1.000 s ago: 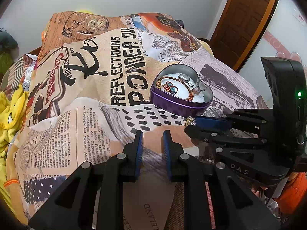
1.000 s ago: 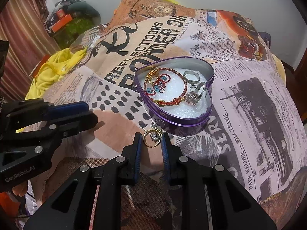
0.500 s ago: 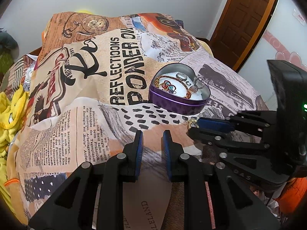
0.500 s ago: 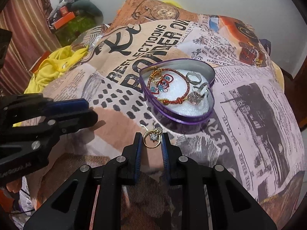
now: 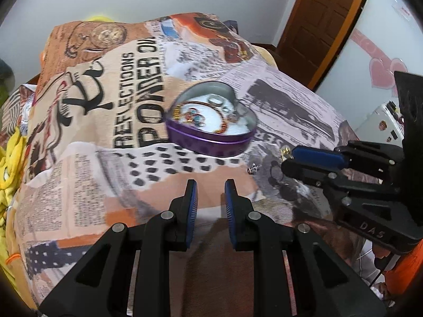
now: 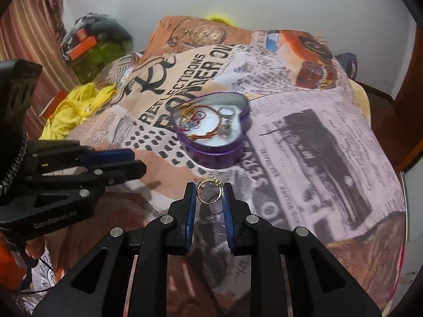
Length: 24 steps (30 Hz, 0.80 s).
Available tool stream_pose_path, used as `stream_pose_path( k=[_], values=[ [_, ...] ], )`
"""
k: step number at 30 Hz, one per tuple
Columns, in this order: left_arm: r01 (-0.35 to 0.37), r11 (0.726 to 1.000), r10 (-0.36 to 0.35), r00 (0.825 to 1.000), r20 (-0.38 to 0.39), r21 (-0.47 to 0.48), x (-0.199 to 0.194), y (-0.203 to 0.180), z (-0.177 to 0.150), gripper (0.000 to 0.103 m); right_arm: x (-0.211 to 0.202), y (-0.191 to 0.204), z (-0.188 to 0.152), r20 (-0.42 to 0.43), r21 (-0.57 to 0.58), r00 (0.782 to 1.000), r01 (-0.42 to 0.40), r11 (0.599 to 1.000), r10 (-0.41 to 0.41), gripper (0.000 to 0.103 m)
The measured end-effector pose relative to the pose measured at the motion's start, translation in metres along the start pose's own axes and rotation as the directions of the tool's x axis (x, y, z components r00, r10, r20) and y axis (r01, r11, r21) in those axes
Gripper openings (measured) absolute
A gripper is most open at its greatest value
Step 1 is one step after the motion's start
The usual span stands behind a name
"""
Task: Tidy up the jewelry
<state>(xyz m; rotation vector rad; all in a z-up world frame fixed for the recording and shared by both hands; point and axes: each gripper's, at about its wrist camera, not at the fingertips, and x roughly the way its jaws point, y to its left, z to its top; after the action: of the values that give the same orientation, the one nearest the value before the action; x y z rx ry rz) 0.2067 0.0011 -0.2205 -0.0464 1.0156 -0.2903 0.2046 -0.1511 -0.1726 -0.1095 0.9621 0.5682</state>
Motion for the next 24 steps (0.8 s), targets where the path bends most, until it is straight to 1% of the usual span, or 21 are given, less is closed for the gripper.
stream_pose_path(
  k=[4, 7, 13, 21, 24],
  values=[
    [0.016, 1.000, -0.016, 1.000, -0.026, 0.019, 0.011, -0.012, 0.003, 0.020, -0.006, -0.012, -0.003, 0.011, 0.027, 1.000, 0.020, 0.999, -0.020, 0.018],
    [0.038, 0.999, -0.037, 0.998, -0.043, 0.026, 0.017, -0.021, 0.005, 0.020, -0.008, -0.019, -0.005, 0.011, 0.041, 1.000, 0.019, 0.999, -0.020, 0.018],
    [0.067, 0.996, -0.063, 0.996, -0.067, 0.057, 0.030, -0.040, 0.012, 0.020, -0.003, -0.028, -0.017, -0.021, 0.049, 1.000, 0.024, 0.999, -0.023, 0.018],
    [0.131, 0.991, -0.128, 0.988, -0.092, 0.034, 0.046, -0.048, 0.027, 0.020, 0.001, -0.034, -0.025, -0.040, 0.051, 0.999, 0.015, 0.999, -0.013, 0.018],
    [0.146, 0.989, -0.142, 0.985, -0.098, 0.035, 0.051, -0.051, 0.030, 0.020, 0.002, -0.034, -0.026, -0.041, 0.047, 0.999, 0.014, 0.999, -0.013, 0.018]
  ],
)
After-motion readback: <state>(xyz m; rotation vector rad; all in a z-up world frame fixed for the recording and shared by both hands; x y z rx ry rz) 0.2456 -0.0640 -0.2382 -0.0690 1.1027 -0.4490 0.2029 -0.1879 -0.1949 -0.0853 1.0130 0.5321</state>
